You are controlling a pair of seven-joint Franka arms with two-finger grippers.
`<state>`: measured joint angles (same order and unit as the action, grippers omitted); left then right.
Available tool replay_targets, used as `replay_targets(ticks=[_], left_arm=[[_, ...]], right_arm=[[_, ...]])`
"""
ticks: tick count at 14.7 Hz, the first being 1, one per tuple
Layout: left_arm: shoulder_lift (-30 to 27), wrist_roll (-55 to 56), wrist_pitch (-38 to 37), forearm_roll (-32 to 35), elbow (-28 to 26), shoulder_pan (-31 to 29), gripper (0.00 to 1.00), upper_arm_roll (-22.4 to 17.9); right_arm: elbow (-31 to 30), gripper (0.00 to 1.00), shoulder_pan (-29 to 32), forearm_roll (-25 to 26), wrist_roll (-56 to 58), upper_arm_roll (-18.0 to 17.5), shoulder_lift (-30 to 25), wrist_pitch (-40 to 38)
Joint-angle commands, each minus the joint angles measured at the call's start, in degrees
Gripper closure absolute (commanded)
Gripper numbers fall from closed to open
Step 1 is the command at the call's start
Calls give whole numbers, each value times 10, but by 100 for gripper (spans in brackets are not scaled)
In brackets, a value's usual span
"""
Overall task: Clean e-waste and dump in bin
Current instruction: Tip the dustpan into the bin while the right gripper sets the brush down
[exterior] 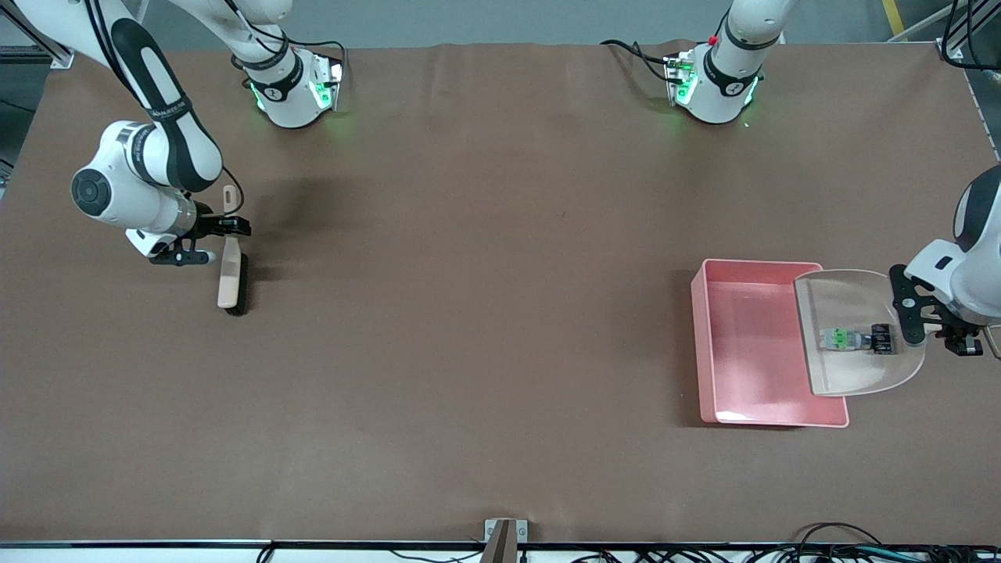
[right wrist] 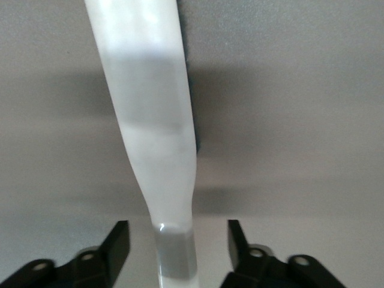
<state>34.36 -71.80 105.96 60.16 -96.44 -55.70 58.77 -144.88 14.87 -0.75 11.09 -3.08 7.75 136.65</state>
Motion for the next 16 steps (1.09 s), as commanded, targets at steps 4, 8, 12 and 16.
replay_targets(ticks=[4,8,12,16], left_arm=[[-7,33,-6,87,-5,4,97,-1],[-7,33,-16,102,-1,16,97,-1],[-12,27,-17,76,22,16,97,22],[-11,39,-22,-48,63,30,97,51]], right_arm=[[13,3,12,-27,-5,-7,1,3],[62,0,8,-31,-5,-10,1,-8],[121,0,-7,-31,-5,-9,-4,-91],[194,0,-9,-29,-6,-10,-9,-175]])
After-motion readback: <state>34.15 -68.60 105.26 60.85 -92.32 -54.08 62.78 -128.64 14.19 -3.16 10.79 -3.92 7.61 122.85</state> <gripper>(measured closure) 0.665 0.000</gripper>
